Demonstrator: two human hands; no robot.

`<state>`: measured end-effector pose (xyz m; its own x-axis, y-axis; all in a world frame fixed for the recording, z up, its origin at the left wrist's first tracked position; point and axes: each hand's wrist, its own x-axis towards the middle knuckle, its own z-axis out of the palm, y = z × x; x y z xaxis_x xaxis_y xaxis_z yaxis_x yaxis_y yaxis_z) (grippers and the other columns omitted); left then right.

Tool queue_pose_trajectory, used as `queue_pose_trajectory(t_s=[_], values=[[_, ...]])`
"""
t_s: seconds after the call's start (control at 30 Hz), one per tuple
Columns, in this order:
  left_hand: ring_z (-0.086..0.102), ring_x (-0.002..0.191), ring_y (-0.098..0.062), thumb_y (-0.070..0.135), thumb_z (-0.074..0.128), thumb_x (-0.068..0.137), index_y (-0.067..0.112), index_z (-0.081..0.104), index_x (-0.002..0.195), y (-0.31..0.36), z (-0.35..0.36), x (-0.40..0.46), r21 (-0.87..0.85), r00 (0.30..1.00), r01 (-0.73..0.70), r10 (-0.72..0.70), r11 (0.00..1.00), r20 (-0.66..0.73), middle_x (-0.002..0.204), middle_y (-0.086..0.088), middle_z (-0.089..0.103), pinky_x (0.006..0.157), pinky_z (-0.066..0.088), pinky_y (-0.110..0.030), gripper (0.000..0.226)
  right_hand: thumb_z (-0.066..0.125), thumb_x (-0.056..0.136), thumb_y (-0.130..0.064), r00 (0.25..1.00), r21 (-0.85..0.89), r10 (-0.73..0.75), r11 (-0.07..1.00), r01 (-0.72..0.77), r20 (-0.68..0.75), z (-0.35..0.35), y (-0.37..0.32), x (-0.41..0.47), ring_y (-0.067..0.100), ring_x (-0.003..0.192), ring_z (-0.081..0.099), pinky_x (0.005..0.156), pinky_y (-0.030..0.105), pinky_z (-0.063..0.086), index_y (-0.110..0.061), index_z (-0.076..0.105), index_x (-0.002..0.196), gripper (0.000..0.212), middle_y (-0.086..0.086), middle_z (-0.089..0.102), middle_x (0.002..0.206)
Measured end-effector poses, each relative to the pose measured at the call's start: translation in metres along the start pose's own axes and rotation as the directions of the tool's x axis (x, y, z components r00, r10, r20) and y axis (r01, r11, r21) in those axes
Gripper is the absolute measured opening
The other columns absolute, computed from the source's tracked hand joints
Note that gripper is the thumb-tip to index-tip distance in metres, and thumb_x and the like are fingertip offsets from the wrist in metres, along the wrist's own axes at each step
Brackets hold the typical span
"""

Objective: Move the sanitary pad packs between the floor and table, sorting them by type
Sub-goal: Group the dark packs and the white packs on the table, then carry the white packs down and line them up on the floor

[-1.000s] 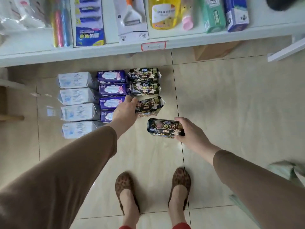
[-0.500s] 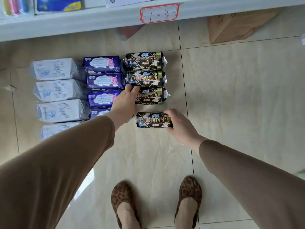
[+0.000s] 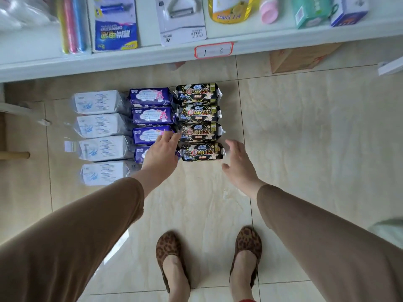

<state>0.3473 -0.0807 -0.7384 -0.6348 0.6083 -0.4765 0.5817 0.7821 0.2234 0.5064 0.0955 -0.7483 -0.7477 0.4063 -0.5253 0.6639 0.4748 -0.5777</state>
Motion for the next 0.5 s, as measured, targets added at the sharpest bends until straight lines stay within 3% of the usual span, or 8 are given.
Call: queue_pose_trajectory(t_s=[0.2,0.5], values=[[0.044,0.124,-0.027,0.015,0.063,0.087,0.021,0.039,0.141,0.054,-0.083,-0.066,-0.063,0.999,0.023,-0.021,0.998,0.035,0.138,-0.002,0.045,0.094,0.046,-0.043,0.060,0.056,0.089,-0.006,1.000,-0.079,-0.016,0.997,0.015,-0.010,-0.091,-0.046,-0.075,0.028,0.124,0.046,0.093,0.036,0.044,-0.016,0.037,0.145,0.061,0.004,0.035,0.147],[0.044,0.123,-0.027,0.020,0.063,0.089,0.019,0.047,0.138,0.173,-0.283,-0.165,-0.183,0.991,-0.030,0.005,0.983,-0.137,0.131,-0.002,0.050,0.097,0.045,-0.042,0.052,0.057,0.090,-0.013,0.971,-0.164,-0.204,0.969,0.183,-0.127,-0.284,-0.159,-0.198,0.025,0.121,0.046,0.094,0.027,0.037,-0.017,0.045,0.141,0.052,0.003,0.045,0.141]])
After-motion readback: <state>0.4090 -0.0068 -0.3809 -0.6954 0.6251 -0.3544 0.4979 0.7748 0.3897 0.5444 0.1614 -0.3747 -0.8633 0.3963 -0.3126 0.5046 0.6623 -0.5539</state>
